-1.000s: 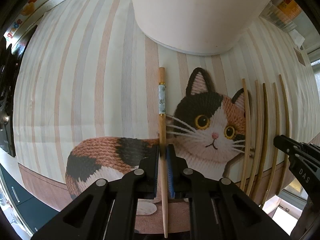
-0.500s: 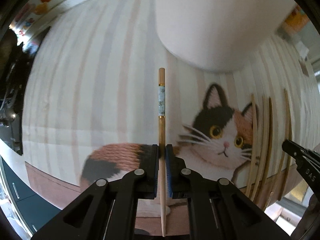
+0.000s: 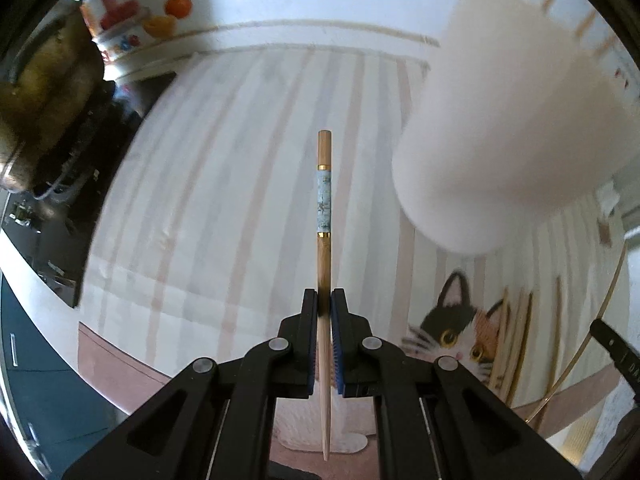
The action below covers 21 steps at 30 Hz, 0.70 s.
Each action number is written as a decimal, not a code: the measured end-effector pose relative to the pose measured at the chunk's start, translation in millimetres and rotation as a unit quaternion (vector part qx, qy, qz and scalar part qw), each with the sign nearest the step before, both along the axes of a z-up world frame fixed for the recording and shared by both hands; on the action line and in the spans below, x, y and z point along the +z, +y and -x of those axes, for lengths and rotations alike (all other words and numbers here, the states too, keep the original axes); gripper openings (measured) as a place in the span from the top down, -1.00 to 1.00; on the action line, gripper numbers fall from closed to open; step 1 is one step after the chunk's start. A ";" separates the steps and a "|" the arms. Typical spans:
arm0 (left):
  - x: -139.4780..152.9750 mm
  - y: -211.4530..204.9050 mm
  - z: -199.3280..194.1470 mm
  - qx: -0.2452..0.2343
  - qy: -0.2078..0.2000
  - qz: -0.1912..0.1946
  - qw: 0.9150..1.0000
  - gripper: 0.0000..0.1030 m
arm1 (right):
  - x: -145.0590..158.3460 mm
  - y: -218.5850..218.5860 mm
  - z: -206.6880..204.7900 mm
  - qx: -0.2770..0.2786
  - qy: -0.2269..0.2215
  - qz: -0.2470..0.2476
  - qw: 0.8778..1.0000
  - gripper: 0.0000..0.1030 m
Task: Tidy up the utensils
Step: 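Lift both held chopsticks and carry them over the pink holder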
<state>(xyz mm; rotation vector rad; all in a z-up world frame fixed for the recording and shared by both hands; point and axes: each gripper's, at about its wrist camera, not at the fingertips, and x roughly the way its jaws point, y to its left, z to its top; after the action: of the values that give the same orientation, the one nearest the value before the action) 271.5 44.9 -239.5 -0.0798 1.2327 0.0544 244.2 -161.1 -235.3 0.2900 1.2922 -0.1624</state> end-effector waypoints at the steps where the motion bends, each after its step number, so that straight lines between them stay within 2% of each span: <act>1: 6.4 1.5 -2.1 0.003 -0.008 0.002 1.000 0.92 | 3.5 0.2 -0.5 -0.003 -0.004 -0.002 1.000 0.87; 7: 46.4 18.2 -8.7 0.023 -0.058 0.023 0.998 0.92 | 28.9 2.7 -6.9 -0.009 -0.045 0.000 0.999 0.87; 12: 82.9 31.7 -14.4 0.043 -0.096 0.046 0.993 0.92 | 52.9 0.4 -12.1 -0.019 -0.079 -0.017 0.997 0.87; 17: 131.5 44.5 -13.9 0.059 -0.141 0.078 0.985 0.92 | 87.5 -0.4 -21.3 -0.030 -0.117 -0.051 0.991 0.87; 21: 181.4 48.6 -14.3 0.066 -0.189 0.109 0.974 0.92 | 122.3 -5.8 -34.4 -0.043 -0.153 -0.090 0.983 0.87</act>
<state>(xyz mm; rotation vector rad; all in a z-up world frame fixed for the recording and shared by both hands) 285.8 93.5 -58.1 -0.3490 0.8465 0.0175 278.6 -166.9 -113.0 0.5063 0.9895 -0.0700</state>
